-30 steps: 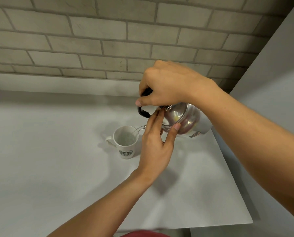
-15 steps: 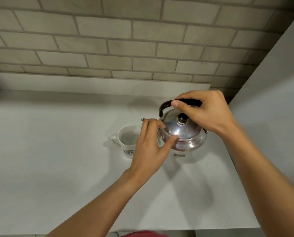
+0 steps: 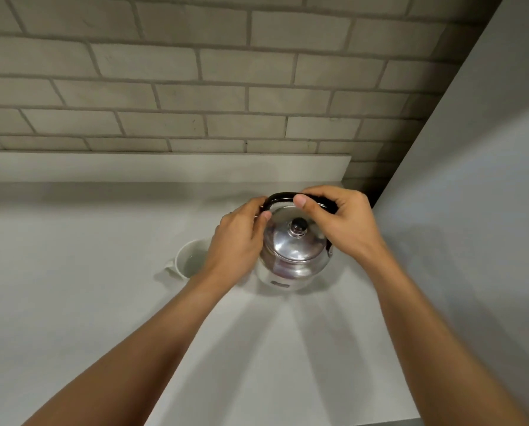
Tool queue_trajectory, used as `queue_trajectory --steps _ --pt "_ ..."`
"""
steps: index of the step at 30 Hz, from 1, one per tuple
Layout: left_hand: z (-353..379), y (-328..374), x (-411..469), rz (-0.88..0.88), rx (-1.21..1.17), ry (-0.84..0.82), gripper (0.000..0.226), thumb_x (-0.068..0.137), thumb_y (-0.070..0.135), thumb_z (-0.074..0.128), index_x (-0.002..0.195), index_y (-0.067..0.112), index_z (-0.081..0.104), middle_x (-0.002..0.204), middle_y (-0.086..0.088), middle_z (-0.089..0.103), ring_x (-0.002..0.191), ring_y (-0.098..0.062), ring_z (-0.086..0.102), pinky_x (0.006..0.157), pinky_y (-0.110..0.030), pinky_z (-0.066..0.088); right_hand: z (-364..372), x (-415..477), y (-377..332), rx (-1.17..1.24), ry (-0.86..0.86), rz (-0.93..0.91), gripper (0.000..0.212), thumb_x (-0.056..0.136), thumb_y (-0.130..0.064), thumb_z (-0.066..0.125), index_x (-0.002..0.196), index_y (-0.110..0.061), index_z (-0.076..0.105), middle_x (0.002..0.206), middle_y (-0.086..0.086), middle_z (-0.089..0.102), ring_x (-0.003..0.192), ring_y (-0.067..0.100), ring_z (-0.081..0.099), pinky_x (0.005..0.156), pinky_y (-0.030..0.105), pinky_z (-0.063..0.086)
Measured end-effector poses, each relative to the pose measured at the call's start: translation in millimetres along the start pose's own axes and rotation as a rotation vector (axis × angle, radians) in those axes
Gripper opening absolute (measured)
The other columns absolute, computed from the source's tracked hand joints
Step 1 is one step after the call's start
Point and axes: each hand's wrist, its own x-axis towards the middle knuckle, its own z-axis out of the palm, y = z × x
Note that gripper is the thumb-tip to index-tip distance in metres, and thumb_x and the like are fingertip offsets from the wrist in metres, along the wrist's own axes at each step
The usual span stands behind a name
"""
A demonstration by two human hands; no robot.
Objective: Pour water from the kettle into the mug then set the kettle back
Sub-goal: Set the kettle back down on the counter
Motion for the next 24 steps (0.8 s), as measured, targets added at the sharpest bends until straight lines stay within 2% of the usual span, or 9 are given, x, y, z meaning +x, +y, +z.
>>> queue_trajectory --steps 2,4,7,11,13,16,20,24 --pt "-1 -3 14 -0.002 0.028 0.018 0.028 0.108 0.026 0.05 0.133 0.022 0.062 0.116 0.001 0.075 0.107 -0.025 0.069 0.091 -0.042 0.054 -2 9 6 0.009 -0.066 0.008 0.035 0.094 -0.053 0.069 0.12 -0.033 0.079 0.108 -0.025 0.078 0.105 -0.007 0.07 0.088 0.012 0.054" --pt "-3 -6 27 -0.024 0.033 0.025 0.027 0.108 0.025 0.049 0.131 0.022 0.063 0.114 0.001 0.075 0.107 -0.025 0.068 0.09 -0.039 0.053 -6 19 16 -0.066 -0.101 0.022 0.048 0.098 -0.059 0.06 0.139 -0.034 0.067 0.124 -0.026 0.068 0.116 -0.011 0.062 0.094 0.005 0.045" --pt "-7 -15 51 -0.051 0.051 0.056 0.027 0.109 0.025 0.047 0.131 0.02 0.062 0.112 -0.003 0.074 0.104 -0.027 0.067 0.081 -0.033 0.047 -10 37 37 -0.18 -0.149 0.083 0.053 0.107 -0.056 0.046 0.155 -0.034 0.048 0.138 -0.019 0.053 0.121 -0.002 0.052 0.099 0.011 0.038" --pt "-6 -32 75 -0.076 0.057 0.065 0.026 0.108 0.022 0.048 0.128 0.016 0.064 0.11 -0.004 0.075 0.096 -0.02 0.062 0.076 -0.023 0.037 -3 54 58 -0.201 -0.241 0.049 0.04 0.113 -0.042 0.042 0.146 -0.025 0.056 0.111 -0.017 0.066 0.103 0.011 0.066 0.093 0.033 0.053" --pt "-5 -40 92 -0.085 0.061 0.059 0.025 0.108 0.021 0.049 0.126 0.015 0.065 0.1 -0.001 0.073 0.089 -0.018 0.06 0.071 -0.023 0.039 4 73 67 -0.219 -0.237 0.055 0.035 0.113 -0.038 0.044 0.139 -0.019 0.059 0.103 -0.008 0.072 0.092 0.018 0.072 0.087 0.043 0.058" --pt "-1 -56 118 -0.114 0.101 0.026 0.022 0.107 0.019 0.05 0.121 0.013 0.066 0.087 0.0 0.069 0.076 -0.023 0.061 0.062 -0.021 0.042 18 102 82 -0.255 -0.205 0.074 0.028 0.112 -0.035 0.045 0.127 -0.018 0.062 0.098 0.002 0.076 0.085 0.017 0.074 0.084 0.044 0.06" --pt "3 -74 149 -0.243 0.069 -0.067 0.023 0.106 0.021 0.051 0.124 0.013 0.064 0.107 -0.01 0.074 0.088 -0.029 0.069 0.081 -0.04 0.059 36 131 104 -0.22 -0.232 0.139 0.022 0.111 -0.031 0.046 0.12 -0.019 0.062 0.097 0.002 0.075 0.084 0.021 0.074 0.086 0.048 0.06" --pt "10 -89 172 -0.279 0.14 -0.115 0.025 0.106 0.019 0.049 0.124 0.01 0.064 0.116 -0.012 0.074 0.1 -0.036 0.068 0.09 -0.044 0.055 52 148 122 -0.188 -0.255 0.191 0.024 0.111 -0.028 0.047 0.128 -0.019 0.062 0.1 -0.004 0.072 0.088 0.021 0.071 0.091 0.046 0.059"
